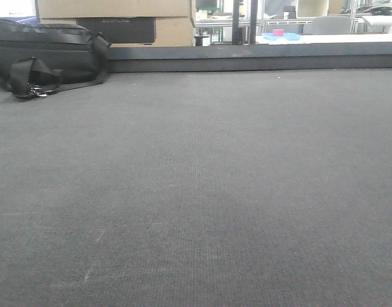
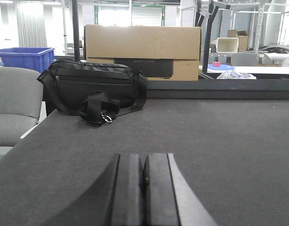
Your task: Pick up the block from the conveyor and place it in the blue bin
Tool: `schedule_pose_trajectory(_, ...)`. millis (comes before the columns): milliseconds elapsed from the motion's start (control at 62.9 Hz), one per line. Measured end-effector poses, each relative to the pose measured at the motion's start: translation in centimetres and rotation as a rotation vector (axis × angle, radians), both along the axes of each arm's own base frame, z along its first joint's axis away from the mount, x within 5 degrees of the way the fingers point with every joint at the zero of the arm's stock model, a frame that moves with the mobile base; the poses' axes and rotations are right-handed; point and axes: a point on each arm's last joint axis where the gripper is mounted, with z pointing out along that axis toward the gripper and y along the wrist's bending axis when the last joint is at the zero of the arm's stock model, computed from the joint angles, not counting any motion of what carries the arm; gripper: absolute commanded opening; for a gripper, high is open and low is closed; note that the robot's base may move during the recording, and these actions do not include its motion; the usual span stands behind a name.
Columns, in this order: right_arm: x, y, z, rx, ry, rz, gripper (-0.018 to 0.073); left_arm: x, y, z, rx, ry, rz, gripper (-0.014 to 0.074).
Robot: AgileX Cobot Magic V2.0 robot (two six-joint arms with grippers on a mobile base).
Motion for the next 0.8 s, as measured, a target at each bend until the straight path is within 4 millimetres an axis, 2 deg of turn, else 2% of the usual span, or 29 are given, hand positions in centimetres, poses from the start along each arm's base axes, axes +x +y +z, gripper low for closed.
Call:
schedule_pose_trajectory(270, 0.0, 0.0, 0.0, 0.0, -0.005, 0.0, -0.0162, 0.0, 0.0, 0.0, 0.0, 0.0, 0.0, -0.0111)
schedule_pose_trajectory(509, -0.2, -0.1, 1.3, 0.066, -0.103, -0.002, -0.0162, -0.1, 0.0, 0.4, 0.0, 0.005, 0.0, -0.0111)
schedule_pose_trajectory(588, -0.6, -0.1, 3.3, 0.094, -0.141, 0.004, -0.0162, -0.4, 0.0, 2.0, 0.0, 0.006, 0.0, -0.0111)
schedule_pose_trajectory(700, -1.7, -0.1, 8.2, 0.112, -0.228, 0.017, -0.0162, -1.3, 0.0, 5.7, 0.0, 0.012, 0.0, -0.0111)
schedule_pose_trajectory(795, -1.4, 0.1, 10.5, 0.108, -0.153, 0.03, -0.0162, -1.4, 0.1, 8.5, 0.008, 0.077, 0.002, -0.0111)
